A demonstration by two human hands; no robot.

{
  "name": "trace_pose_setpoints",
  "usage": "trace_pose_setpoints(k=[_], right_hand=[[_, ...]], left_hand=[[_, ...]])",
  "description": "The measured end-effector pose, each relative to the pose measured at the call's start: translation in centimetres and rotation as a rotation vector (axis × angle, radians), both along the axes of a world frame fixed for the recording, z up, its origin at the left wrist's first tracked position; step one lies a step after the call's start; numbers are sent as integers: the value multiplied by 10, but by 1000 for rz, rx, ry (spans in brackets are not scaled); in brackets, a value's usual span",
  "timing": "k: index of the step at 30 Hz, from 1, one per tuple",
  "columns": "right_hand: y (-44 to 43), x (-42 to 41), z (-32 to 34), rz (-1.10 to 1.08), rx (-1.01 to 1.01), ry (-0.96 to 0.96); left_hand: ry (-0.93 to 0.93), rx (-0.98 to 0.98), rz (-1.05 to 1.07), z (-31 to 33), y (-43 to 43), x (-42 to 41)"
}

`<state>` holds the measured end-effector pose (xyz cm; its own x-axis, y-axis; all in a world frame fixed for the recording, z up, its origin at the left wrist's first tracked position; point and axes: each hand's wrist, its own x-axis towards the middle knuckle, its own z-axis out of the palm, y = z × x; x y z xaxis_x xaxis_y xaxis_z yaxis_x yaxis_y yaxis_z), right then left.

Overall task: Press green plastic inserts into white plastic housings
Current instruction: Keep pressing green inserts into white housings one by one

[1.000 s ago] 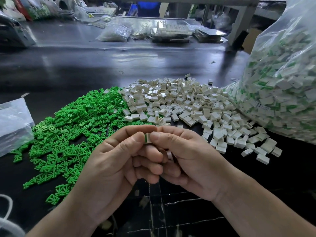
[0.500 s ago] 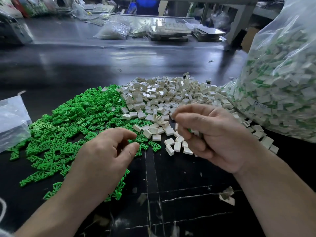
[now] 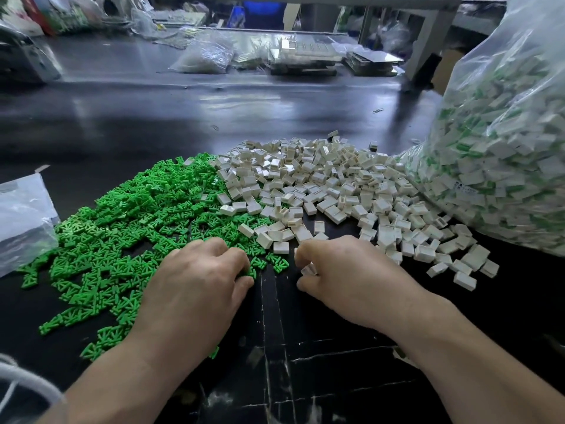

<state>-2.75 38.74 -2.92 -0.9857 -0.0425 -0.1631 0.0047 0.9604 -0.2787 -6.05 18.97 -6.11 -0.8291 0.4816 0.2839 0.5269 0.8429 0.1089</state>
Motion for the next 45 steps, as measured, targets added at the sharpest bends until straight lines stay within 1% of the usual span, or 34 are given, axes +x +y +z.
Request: trace_pose_setpoints(k=[2,3,4,5,6,8,9,10,13,16,19,23,25,28,31,34,41,45], right_hand=[[2,-1,-4,0,-20,33],[4,-1,-6,2,-61,52],[6,-2,-8,-8,-145,67],[8,-3,-9,-31,-281,72],[10,-3,-9,-65,-470,53],[12,-4,-7,-143,-902,-55],[12,-5,-6,-174,-1063,-120],[10,-5,-6,-188,-1170,-171],[4,-6,-6,-146,-1325,-264],[1,-5,-5,-99,-1435,-332],[1,-4,-4,-78,-1504,-361],[0,-4,-3,-72,-1515,-372],[-1,-4,-3,-88,-1529,-373],[-2,-4,-4,-125,-1579,-376],[-3,-5,-5,-143,-1606,-389],[-5,-4,-6,-155,-1557,-383],[-7,-2,-6,-156,-1432,-344],[-9,0,-2,-116,-1344,-339]], left_hand=[[-5,22,-14,0,-1,0],[-17,48,-19,1,0,1],[-44,98,-17,2,-1,1],[-87,180,0,3,-1,2],[-140,289,23,5,-1,2],[-247,526,59,6,-1,3],[-301,634,61,6,-1,4],[-368,732,55,8,-2,4],[-555,979,-19,14,0,7],[-604,1132,-68,16,2,9],[-588,1185,-81,14,3,9],[-536,1184,-59,10,2,9],[-590,1231,-58,9,1,8],[-729,1370,-103,9,1,6],[-809,1471,-150,11,3,7],[-822,1472,-184,12,5,9],[-811,1479,-179,12,7,9],[-792,1471,-138,11,7,9]])
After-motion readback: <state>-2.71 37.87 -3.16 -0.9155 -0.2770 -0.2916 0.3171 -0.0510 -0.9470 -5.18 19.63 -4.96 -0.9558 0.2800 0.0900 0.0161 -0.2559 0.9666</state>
